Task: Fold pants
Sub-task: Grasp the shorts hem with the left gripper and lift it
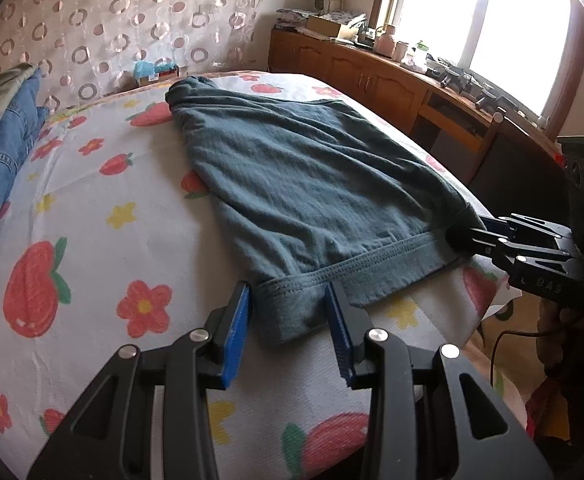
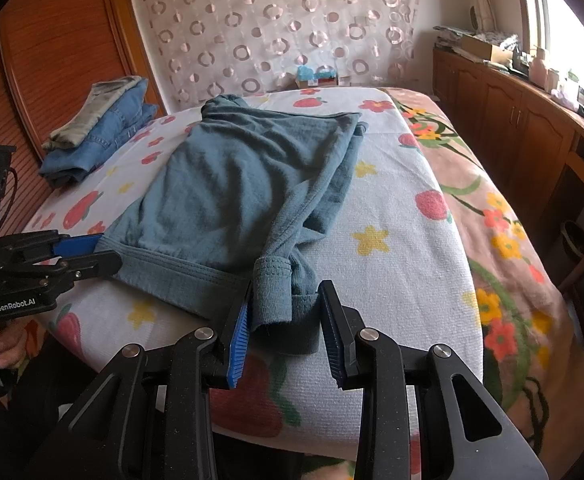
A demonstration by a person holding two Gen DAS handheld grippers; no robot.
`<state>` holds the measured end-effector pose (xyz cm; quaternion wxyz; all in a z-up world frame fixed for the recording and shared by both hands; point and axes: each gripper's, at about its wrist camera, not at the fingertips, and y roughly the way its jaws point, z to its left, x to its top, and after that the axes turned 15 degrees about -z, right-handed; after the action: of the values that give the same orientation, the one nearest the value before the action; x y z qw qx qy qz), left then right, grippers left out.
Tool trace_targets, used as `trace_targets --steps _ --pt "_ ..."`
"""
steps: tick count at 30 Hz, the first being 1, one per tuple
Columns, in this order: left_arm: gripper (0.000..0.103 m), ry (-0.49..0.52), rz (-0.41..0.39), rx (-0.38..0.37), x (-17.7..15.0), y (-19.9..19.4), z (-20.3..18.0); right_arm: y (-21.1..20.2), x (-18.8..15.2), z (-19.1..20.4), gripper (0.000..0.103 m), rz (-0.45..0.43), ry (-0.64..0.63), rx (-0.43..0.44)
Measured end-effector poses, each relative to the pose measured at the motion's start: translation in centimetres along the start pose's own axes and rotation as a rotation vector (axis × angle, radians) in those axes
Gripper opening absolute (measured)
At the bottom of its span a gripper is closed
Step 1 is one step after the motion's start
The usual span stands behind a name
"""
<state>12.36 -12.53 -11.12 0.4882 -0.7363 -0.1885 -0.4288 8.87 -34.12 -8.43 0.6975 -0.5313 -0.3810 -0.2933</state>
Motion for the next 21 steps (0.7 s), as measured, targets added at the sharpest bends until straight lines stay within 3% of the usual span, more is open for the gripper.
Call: trace_targets --steps 5,7,10,13,21 --pt "0.037 -0.009 -0.007 0.004 -0.1 -0.1 0.0 -0.2 0.1 0.0 0.031 -0.002 0.006 0.002" --pt "0.035 -0.012 -0.014 0.000 -0.2 -0.2 0.0 -0.2 0.2 0.0 0.024 -0.001 0.006 0.016" --pt "0.020 -0.018 -0.020 -0.011 -0.3 -0.4 0.1 -0.3 0.3 0.2 0.014 -0.002 0.009 0.047" --pt "0.009 -0.016 -0.034 -0.017 -0.1 -0.8 0.1 -0.4 0.5 0.5 0.013 -0.019 0.005 0.066" --pt "0.008 -0.030 -0.171 -0.056 3.5 -5.6 -0.1 -2.6 4.2 2.0 0.012 -0.110 -0.026 0.113"
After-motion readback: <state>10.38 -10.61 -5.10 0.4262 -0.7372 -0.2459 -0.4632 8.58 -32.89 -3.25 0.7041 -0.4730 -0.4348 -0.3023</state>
